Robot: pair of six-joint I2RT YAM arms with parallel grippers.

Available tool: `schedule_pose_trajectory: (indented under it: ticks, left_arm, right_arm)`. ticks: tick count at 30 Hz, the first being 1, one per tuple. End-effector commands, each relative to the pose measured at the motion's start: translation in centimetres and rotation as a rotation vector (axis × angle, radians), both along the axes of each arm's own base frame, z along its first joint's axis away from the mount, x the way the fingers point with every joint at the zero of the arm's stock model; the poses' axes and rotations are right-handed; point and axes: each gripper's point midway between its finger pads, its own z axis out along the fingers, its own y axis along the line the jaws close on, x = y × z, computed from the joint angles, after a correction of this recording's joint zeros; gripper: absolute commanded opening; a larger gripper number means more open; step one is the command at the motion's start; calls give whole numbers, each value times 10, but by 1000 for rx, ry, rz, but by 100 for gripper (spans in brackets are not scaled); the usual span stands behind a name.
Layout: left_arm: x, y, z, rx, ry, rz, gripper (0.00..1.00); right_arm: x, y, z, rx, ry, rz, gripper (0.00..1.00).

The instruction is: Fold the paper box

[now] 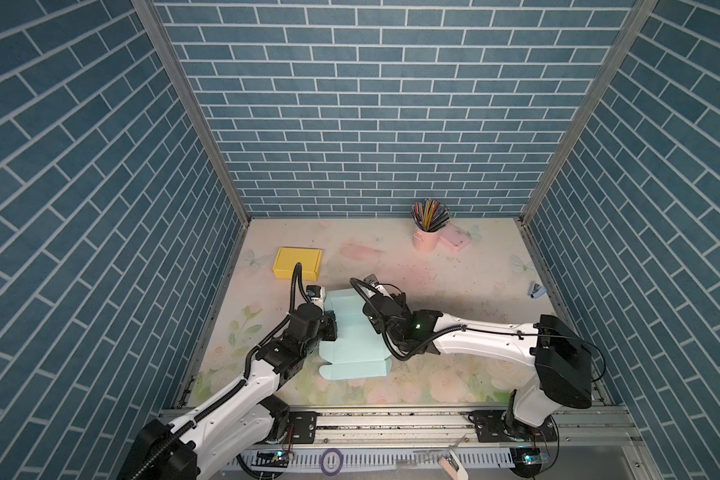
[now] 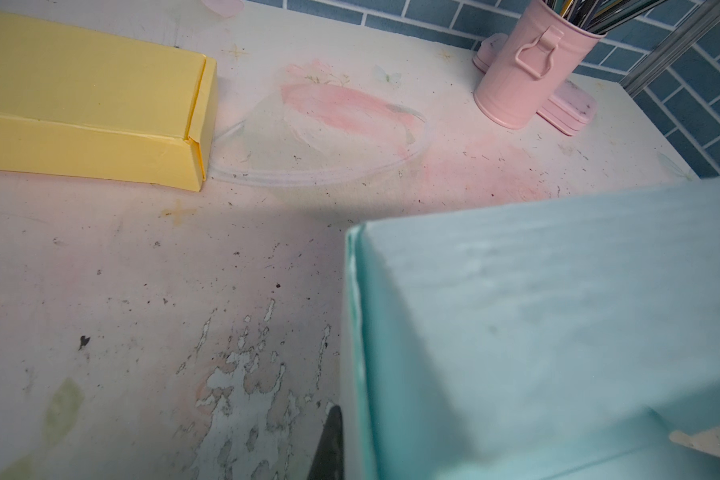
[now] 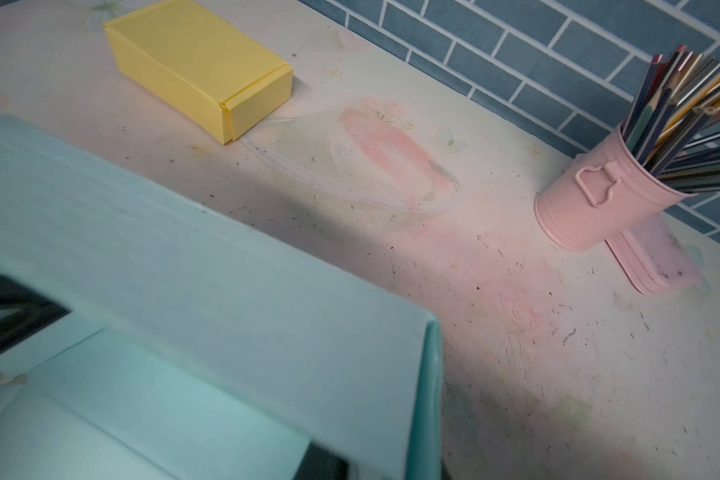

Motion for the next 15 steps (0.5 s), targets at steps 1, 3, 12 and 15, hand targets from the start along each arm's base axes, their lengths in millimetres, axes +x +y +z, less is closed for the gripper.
schedule_pose_trajectory:
  ticks: [1, 3, 12, 15]
  left_arm:
    - [0, -11, 10, -28, -34, -49, 0]
    - [1, -11, 10, -30, -37, -49, 0]
    - [11, -20, 21, -108, -56, -27, 0]
    - [10, -20, 21, -122, -54, -24, 0]
  right_arm:
    - [4, -7, -7, -78, -19, -61, 14]
    - [5, -6, -6, -129, -43, -76, 9]
    - [5, 11, -7, -274, -136, -99, 15]
    - [4, 13, -5, -229, -128, -99, 23]
